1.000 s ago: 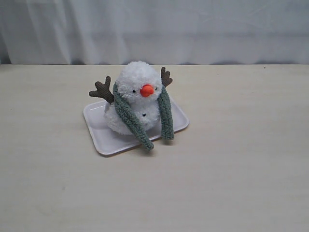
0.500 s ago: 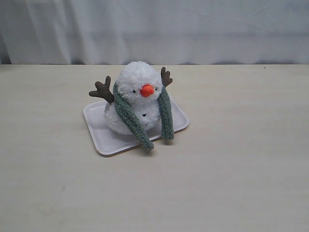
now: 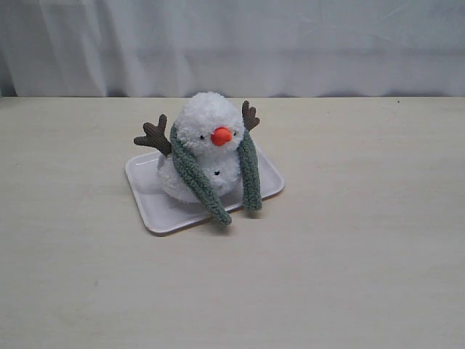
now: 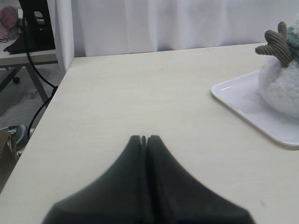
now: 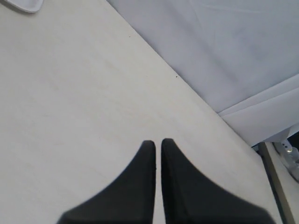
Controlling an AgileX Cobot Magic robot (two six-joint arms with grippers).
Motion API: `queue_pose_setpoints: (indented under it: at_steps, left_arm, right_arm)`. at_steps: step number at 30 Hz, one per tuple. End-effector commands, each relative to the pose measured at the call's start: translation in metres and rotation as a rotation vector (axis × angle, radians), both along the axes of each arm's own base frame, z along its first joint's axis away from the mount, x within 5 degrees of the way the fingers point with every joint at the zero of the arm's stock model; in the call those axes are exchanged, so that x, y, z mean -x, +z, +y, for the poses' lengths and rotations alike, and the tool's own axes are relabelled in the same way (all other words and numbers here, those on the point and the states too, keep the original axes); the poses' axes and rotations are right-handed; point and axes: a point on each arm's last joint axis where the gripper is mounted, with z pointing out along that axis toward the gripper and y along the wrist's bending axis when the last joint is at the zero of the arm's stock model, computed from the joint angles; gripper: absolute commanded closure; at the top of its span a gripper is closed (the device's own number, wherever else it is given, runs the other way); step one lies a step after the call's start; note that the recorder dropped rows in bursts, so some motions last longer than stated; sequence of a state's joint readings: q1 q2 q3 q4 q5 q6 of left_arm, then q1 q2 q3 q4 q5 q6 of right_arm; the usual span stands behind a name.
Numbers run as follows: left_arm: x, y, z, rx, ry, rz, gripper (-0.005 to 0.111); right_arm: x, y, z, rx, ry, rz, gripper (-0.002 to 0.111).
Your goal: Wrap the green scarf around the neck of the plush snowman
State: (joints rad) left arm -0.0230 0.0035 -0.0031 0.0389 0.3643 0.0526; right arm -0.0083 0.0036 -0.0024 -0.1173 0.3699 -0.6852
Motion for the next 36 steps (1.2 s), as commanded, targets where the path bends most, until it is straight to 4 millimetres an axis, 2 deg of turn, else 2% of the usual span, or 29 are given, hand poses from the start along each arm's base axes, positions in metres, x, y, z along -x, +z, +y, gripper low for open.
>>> queue_pose_setpoints:
  at_steps: [1,8,11,36]
  left_arm:
    - [-0.0001,0.0000,0.0000,0.003,0.001,-0.011,0.107]
    - [-0.0001,0.0000,0.0000,0.003,0.001,-0.011,0.107]
    - [-0.0001,0.0000,0.0000,0.003,0.001,-0.011,0.107]
    - [-0.0001,0.0000,0.0000,0.003,0.001,-0.011,0.107]
  right_arm:
    - [0.0001,-0.0004,0.0001,-0.150,-0.043,-0.011,0.104]
    - [-0.0001,0.0002,0.0002,-0.573,-0.162,-0.040,0.104]
    - [-0.0002,0.0007,0.0002,-0.692,-0.193,-0.051,0.104]
    - [-0.0005,0.0018,0.0002,-0.697,-0.190,-0.063,0.104]
